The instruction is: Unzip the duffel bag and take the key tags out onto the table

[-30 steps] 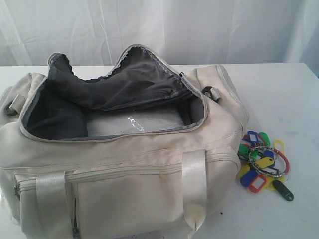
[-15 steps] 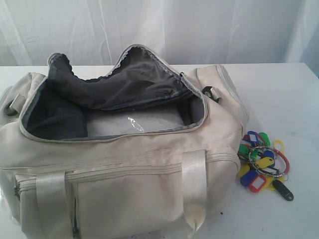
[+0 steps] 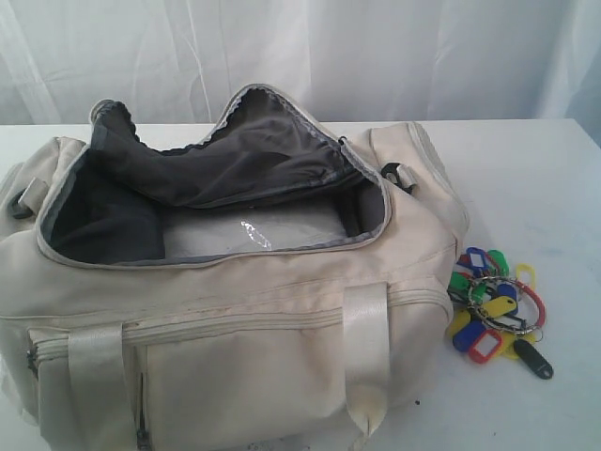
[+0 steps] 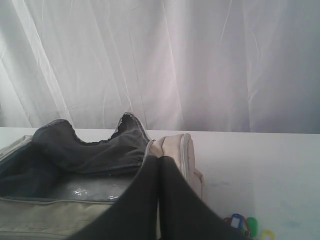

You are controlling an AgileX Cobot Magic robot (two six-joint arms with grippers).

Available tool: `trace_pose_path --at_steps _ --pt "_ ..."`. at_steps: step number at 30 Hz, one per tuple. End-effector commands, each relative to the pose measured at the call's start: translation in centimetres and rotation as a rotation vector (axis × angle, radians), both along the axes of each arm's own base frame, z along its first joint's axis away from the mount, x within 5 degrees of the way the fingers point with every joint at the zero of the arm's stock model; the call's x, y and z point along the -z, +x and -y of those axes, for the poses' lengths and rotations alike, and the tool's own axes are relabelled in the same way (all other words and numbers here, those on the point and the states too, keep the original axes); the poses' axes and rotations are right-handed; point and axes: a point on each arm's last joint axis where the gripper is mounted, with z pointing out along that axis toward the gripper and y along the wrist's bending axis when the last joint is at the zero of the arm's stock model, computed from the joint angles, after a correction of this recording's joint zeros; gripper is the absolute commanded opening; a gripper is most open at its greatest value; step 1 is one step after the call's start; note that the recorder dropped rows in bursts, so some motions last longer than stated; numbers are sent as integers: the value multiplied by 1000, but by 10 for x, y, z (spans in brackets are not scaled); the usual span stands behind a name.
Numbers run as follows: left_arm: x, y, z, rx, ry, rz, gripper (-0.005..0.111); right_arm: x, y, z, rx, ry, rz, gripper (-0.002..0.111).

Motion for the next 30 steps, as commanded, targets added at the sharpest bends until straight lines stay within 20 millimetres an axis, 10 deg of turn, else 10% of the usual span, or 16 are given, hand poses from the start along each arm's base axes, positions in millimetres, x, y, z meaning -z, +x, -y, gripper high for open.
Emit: trace_pose_path --at_steps 1,30 --pt "20 16 3 -45 -22 -8 0 0 0 0 14 0 9 0" --pt "230 71 -7 -298 139 -312 0 0 0 1 15 2 12 0"
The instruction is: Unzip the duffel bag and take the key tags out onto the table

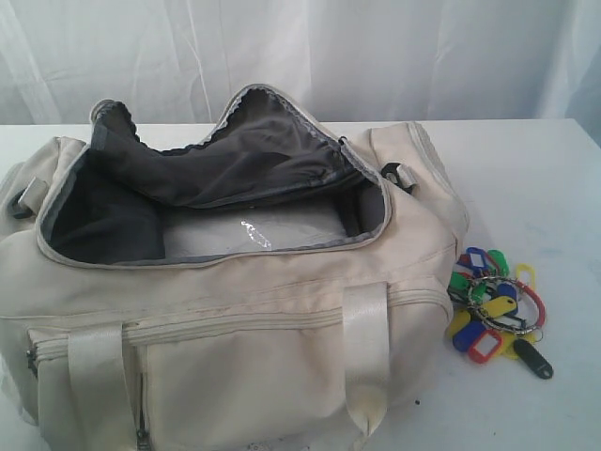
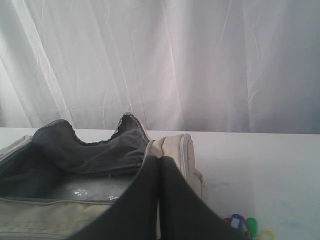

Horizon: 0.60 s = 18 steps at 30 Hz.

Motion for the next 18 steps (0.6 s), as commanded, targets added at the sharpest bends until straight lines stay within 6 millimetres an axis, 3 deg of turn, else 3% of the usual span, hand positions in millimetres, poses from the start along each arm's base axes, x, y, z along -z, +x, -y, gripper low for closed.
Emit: trace_pose_path --at_steps 1,18 --pt "26 2 0 -19 -35 -51 0 0 0 1 14 1 10 0" --pt "18 5 -2 -58 -36 47 0 0 0 1 15 2 12 0"
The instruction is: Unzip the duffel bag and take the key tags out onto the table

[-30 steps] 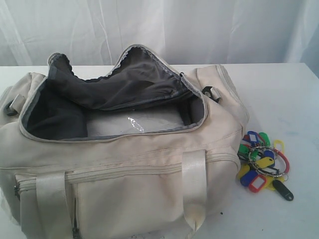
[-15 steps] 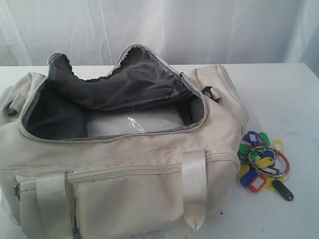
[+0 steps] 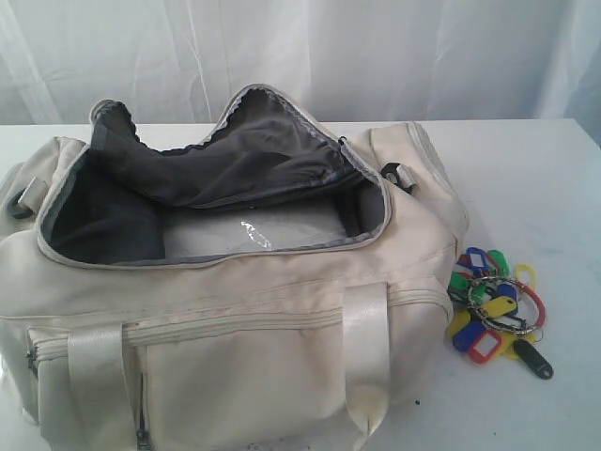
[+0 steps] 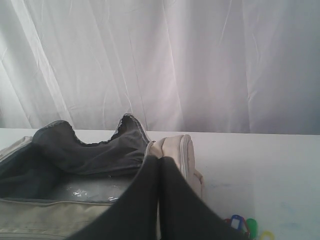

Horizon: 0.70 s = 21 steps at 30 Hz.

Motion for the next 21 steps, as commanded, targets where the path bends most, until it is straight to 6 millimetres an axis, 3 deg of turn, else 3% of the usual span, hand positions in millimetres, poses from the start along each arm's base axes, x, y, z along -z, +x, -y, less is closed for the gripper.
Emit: trace_pose_path --at_steps 1,17,21 --pt "1 0 0 -3 -9 8 0 0 0 1 14 1 10 0" --pt "1 0 0 -3 -9 6 0 0 0 1 14 3 9 0" --pt "1 0 0 -3 -9 6 0 11 8 -1 20 7 -3 0"
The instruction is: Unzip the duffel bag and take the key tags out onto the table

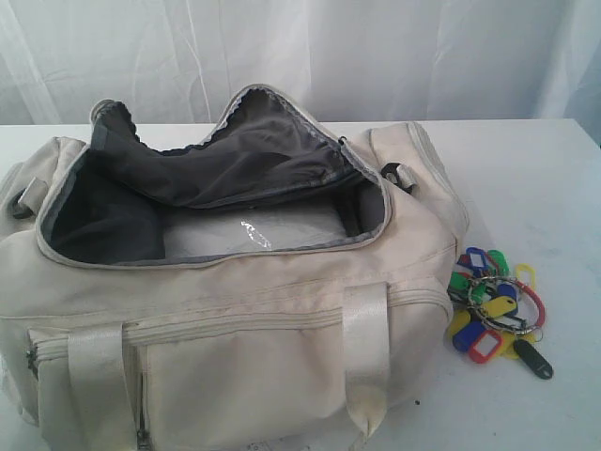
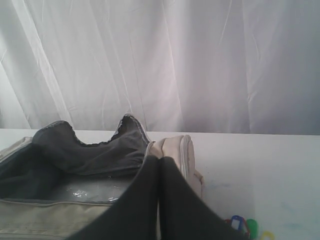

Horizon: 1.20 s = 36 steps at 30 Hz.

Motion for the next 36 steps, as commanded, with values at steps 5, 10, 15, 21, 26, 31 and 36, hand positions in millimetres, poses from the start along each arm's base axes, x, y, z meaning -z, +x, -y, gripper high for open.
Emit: trace_pose_path --at_steps 5,10,15,21,26,31,36 --pt "1 0 0 -3 -9 6 0 45 26 -5 37 -54 -88 0" --pt "1 0 0 -3 -9 6 0 88 41 -8 52 -115 -182 0" --pt "1 0 0 -3 -9 6 0 116 46 -6 89 -60 -70 0" --pt "1 0 0 -2 -7 7 0 177 53 -8 95 -105 -179 0" --pt "1 0 0 -2 -7 7 0 186 59 -5 138 -127 -84 0" --pt "1 0 0 -2 -7 7 0 189 60 -1 183 -254 -73 0" --pt "1 0 0 -2 -7 7 0 191 61 2 227 -274 -88 0"
